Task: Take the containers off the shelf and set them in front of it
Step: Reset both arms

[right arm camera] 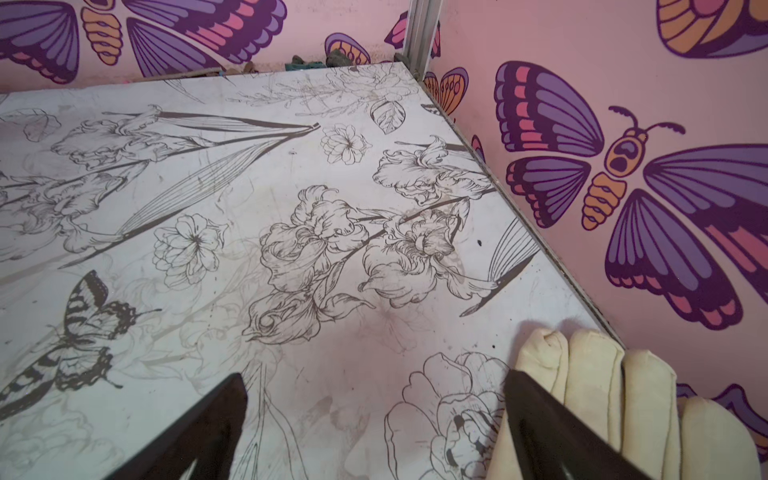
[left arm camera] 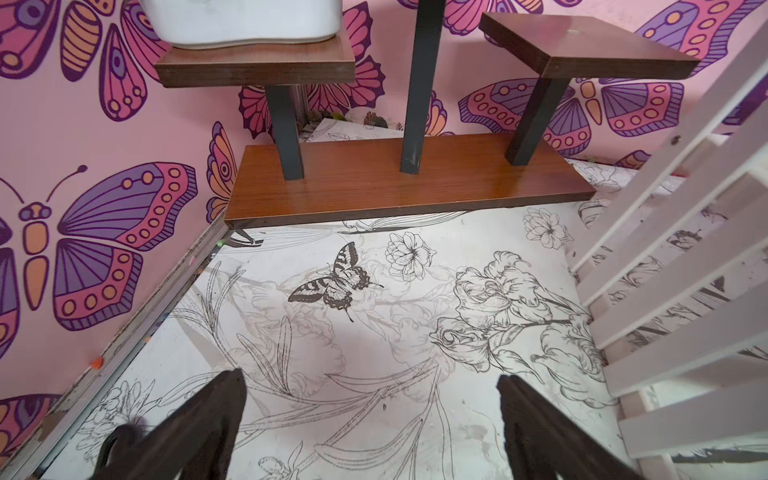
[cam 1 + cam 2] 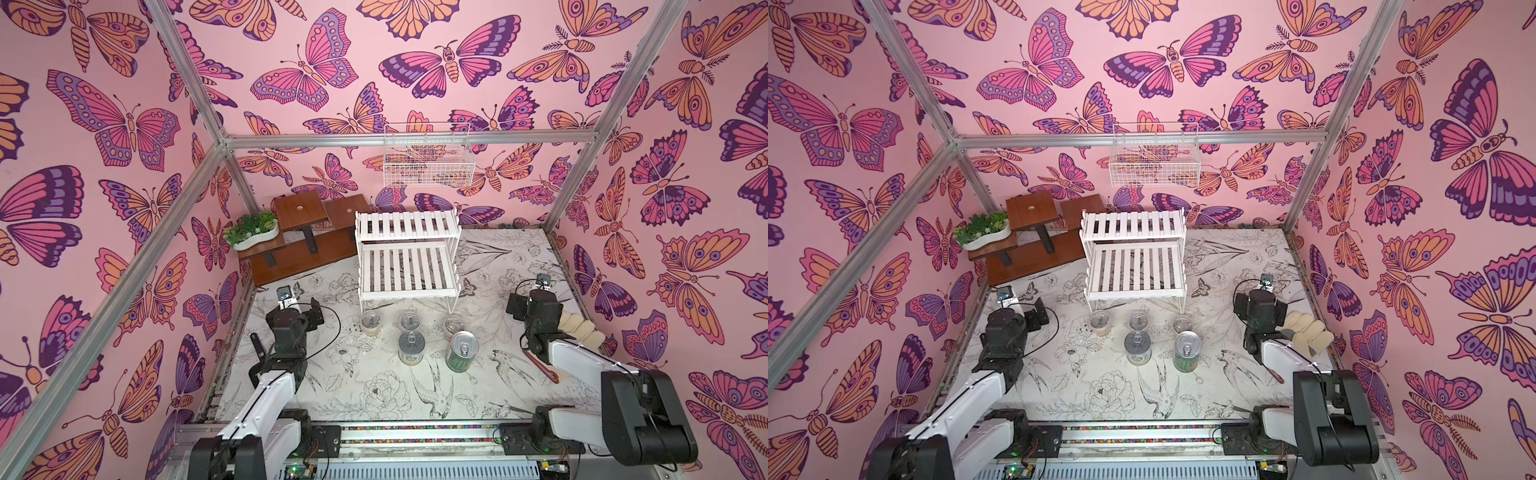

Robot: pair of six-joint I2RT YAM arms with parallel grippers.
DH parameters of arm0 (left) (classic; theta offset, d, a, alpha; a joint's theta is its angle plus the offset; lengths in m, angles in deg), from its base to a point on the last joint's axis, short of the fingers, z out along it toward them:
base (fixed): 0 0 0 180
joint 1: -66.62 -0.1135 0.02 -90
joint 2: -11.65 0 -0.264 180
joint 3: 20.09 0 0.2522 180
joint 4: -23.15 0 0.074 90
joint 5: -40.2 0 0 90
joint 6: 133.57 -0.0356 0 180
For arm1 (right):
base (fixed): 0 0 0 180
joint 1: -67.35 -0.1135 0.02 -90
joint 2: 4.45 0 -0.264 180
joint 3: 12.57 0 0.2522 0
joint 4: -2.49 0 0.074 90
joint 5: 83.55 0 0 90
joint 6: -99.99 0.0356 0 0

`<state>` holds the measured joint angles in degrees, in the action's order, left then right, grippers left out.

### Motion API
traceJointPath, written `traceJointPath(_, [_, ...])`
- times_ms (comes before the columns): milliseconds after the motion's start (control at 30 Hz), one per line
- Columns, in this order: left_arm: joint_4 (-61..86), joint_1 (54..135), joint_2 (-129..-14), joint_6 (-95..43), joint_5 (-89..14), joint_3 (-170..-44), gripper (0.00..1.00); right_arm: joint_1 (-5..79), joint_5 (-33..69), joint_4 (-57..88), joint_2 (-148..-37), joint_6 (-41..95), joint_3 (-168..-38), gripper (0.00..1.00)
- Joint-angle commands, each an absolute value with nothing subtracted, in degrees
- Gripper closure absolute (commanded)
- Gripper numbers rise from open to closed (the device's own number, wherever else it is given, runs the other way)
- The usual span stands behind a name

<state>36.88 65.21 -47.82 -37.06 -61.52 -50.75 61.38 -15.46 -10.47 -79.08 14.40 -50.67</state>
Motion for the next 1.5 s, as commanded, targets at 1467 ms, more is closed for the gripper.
traceJointPath(1467, [59.92, 63.28, -76.27, -37.57, -56.58, -55.20, 0.00, 64.72, -14.20, -33.58, -90.59, 11.66, -47.34, 0.01])
